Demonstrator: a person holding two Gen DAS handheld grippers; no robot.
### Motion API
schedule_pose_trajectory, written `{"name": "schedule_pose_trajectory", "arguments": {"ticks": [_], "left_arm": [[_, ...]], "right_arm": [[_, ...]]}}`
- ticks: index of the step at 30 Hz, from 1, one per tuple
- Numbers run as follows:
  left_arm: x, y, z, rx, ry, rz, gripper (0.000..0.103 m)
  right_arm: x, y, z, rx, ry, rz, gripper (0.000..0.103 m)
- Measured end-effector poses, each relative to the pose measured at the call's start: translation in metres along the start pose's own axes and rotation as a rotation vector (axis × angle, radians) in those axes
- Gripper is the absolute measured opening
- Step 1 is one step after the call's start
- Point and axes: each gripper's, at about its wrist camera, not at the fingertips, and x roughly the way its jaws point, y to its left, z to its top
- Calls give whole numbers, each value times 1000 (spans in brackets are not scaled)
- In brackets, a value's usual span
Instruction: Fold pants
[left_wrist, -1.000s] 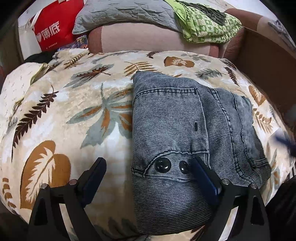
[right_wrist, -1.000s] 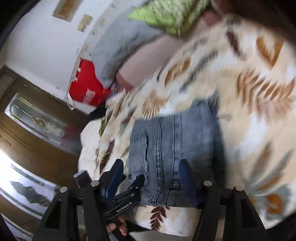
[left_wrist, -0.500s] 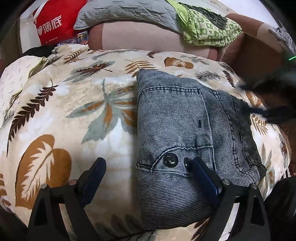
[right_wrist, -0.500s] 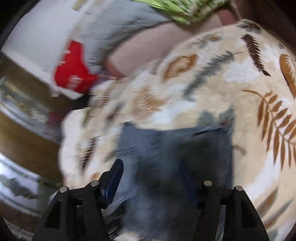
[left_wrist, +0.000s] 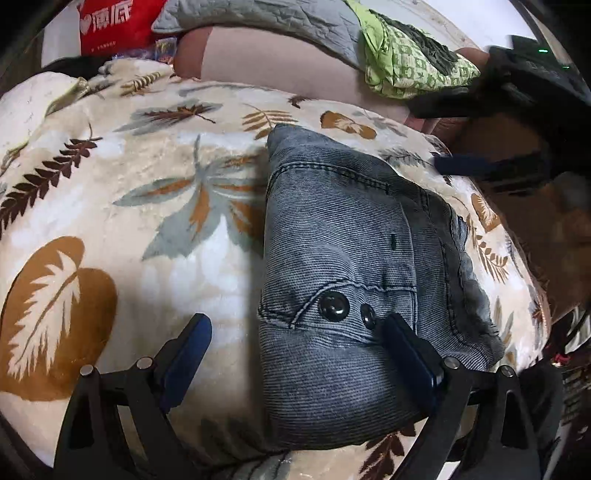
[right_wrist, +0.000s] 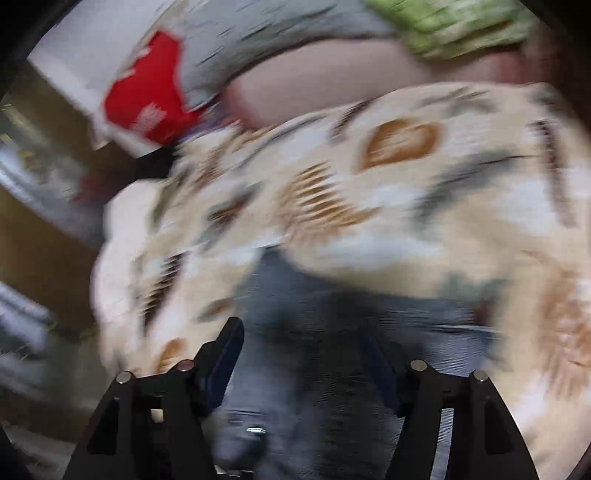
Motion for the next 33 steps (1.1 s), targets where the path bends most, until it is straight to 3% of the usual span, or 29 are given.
{"name": "schedule_pose_trajectory", "arguments": {"ticks": [2,4,7,10,13,19,20,21,22,27,30,31,33], "left_arm": [[-3,0,0,-9,-10,-1,95],[-16,3,2,-38,-61,-28,94],[-27,1,5,-19,-148,-7,94],[5,4,1,-50,8,-40,94],[4,-4,0,2,-26,-13,94],[8,-4,1,12,-29,-10,95],[8,-4,0,14,-31,-10,95],[9,0,2,15,-32,-11,95],[10,0,3,15,-31,-12,95],[10,-1,1,21,-31,-11,95],[8,2,0,23,-33,-12,95],[8,2,0,21,-32,-15,95],[9,3,0,20,-33,-15,95]], "right_arm": [[34,-12,-1,18,79,-59,72],[64,-30,-7,92,151,-44,68],[54,-2,-1,16,147,-105,69],[39,30,16,-94,122,-154,70],[46,56,43,-219,125,-251,78],[120,84,65,-321,283,-357,78],[134,84,64,-337,320,-385,72],[149,80,62,-323,361,-397,38],[157,74,63,-296,383,-389,24],[147,67,67,-233,267,-383,19],[131,53,78,-198,143,-506,20],[124,51,79,-185,116,-500,22],[107,57,76,-182,84,-408,22]]}}
